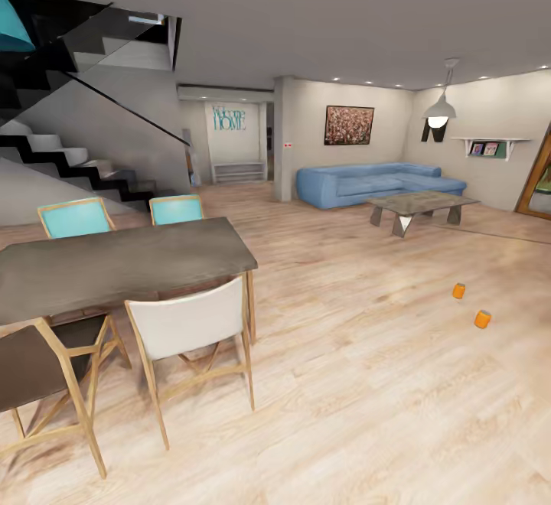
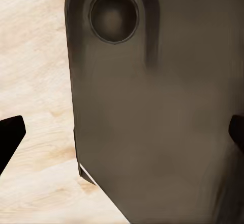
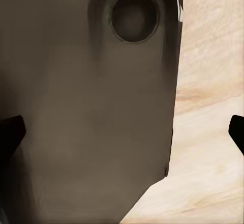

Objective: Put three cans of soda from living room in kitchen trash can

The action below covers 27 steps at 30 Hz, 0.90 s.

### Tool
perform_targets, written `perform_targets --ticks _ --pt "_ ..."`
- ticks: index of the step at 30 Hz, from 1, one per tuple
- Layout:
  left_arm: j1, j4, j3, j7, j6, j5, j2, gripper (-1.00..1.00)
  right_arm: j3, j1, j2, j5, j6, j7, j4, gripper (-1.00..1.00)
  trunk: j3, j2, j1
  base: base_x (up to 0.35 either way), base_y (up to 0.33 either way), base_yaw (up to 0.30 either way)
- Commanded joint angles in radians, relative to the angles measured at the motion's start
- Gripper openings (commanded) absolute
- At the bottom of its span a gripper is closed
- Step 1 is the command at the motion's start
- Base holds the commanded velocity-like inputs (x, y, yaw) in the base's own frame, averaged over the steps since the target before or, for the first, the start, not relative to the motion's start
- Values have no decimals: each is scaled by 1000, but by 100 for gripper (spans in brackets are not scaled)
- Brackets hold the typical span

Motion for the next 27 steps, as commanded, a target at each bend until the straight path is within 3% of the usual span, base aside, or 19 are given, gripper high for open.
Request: perform_targets --ticks 1,6,27 --pt "6 6 4 1 5 -4 6 100 -4 3 -6 -3 -5 1 -4 100 0 0 0 0 0 0" --pt "9 6 4 1 11 -4 33 100 -3 3 -34 -3 -6 2 -4 100 0 0 0 0 0 0" --pt "9 6 4 1 11 -4 33 100 -3 3 -34 -3 -6 2 -4 100 0 0 0 0 0 0"
